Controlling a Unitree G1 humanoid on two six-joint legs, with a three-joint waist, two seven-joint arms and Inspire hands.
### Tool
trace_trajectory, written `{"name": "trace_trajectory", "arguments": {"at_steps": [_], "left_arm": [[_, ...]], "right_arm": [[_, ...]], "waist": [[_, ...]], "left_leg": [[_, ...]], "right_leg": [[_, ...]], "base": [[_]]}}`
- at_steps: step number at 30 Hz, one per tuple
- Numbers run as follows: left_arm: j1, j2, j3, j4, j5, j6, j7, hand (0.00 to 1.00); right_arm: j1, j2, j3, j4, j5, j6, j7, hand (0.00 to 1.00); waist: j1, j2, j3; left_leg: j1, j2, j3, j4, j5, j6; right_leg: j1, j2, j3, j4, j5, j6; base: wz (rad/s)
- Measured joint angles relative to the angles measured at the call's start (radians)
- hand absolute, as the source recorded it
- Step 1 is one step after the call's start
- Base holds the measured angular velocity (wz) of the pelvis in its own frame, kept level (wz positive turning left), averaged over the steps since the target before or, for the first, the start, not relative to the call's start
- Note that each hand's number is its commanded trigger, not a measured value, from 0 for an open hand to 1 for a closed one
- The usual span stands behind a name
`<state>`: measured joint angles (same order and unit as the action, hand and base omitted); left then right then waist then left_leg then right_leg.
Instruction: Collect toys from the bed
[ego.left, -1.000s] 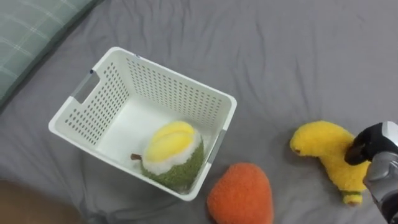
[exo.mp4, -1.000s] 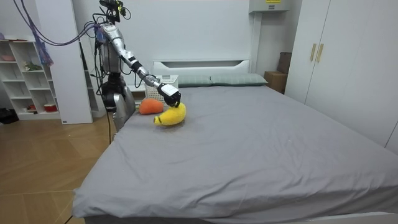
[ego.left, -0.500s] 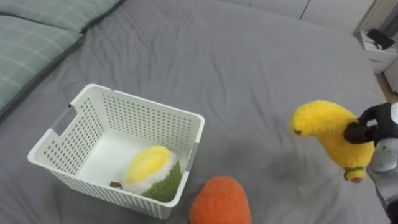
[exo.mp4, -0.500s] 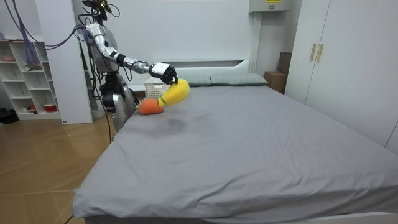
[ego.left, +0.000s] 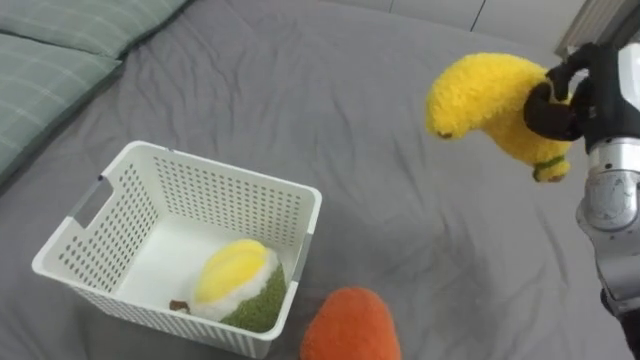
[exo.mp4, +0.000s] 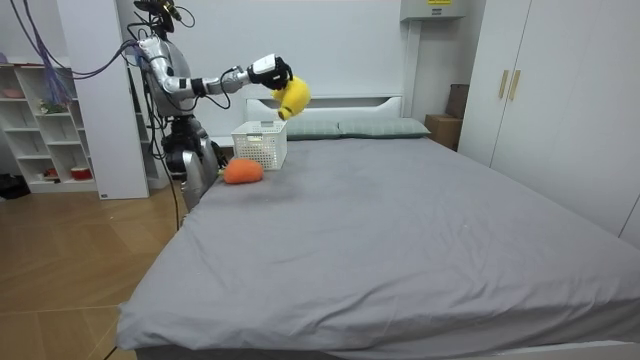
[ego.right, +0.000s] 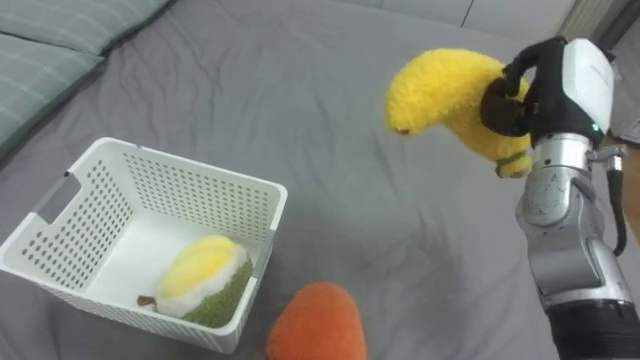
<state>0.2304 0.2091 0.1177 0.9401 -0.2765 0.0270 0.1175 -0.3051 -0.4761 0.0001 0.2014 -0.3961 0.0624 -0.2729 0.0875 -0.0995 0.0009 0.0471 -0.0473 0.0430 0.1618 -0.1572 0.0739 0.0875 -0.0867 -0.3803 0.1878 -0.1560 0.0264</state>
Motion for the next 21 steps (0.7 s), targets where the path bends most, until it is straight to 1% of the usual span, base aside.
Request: {"name": "trace_trajectory", "arguments": {"at_steps": [1,5,7,11,14,17,19,21], "left_arm": [[0.001,0.000,0.001,0.000,0.006,0.000,0.000,0.00],[0.003,0.000,0.001,0.004,0.010,0.000,0.000,0.00],[0.004,0.000,-0.002,0.004,0.006,0.000,0.000,0.00],[0.003,0.000,-0.004,0.006,0.009,-0.001,0.000,0.00],[0.002,-0.001,-0.004,0.021,0.010,-0.003,0.000,0.00],[0.002,-0.001,-0.003,0.029,0.010,-0.003,0.000,0.00],[0.008,-0.001,-0.003,0.029,0.012,-0.003,0.000,0.00],[0.010,-0.001,-0.004,0.023,0.012,-0.003,0.000,0.00]], "right_arm": [[0.003,0.000,0.000,-0.035,-0.002,0.000,0.011,1.00],[0.003,0.000,0.005,-0.110,0.000,0.002,0.036,1.00],[0.003,0.000,0.026,-0.157,0.000,0.003,0.048,1.00],[0.003,0.000,0.066,-0.233,-0.004,0.002,0.074,1.00],[0.003,0.000,0.113,-0.273,-0.011,0.000,0.106,1.00],[0.002,0.002,0.155,-0.295,-0.011,0.005,0.159,1.00],[0.001,0.004,0.195,-0.303,-0.001,0.007,0.179,1.00],[-0.011,0.007,0.233,-0.306,-0.002,0.019,0.200,1.00]], "waist": [[0.001,0.001,0.0021],[0.008,0.005,0.0056],[0.012,0.007,0.0084],[0.031,0.009,0.0097],[0.059,0.008,0.0094],[0.087,0.002,0.0091],[0.114,-0.007,0.0111],[0.123,-0.016,0.0104]], "left_leg": [[0.000,0.000,0.000,0.000,0.000,0.000],[0.000,0.000,0.001,0.000,-0.001,0.000],[0.000,0.001,0.002,-0.003,-0.001,0.000],[0.000,0.001,0.003,-0.001,-0.003,0.000],[0.000,0.001,0.003,-0.004,-0.003,0.000],[-0.001,0.000,-0.006,-0.004,-0.003,0.000],[-0.002,-0.001,-0.015,-0.001,-0.003,0.000],[-0.005,-0.001,-0.022,0.002,-0.004,0.000]], "right_leg": [[0.000,0.000,0.000,0.000,0.000,0.000],[0.001,0.000,0.000,0.000,0.000,0.000],[0.000,0.000,0.001,0.000,0.000,0.000],[0.000,0.001,0.004,0.000,0.000,0.000],[0.000,0.001,0.004,0.000,0.000,0.000],[0.004,0.000,-0.008,-0.001,0.000,0.000],[0.008,0.000,-0.011,-0.002,0.000,0.001],[0.010,0.000,-0.015,-0.001,0.000,0.001]], "base": [[0.00],[0.00],[0.00],[-0.01],[0.00],[0.10],[0.10],[0.10]]}}
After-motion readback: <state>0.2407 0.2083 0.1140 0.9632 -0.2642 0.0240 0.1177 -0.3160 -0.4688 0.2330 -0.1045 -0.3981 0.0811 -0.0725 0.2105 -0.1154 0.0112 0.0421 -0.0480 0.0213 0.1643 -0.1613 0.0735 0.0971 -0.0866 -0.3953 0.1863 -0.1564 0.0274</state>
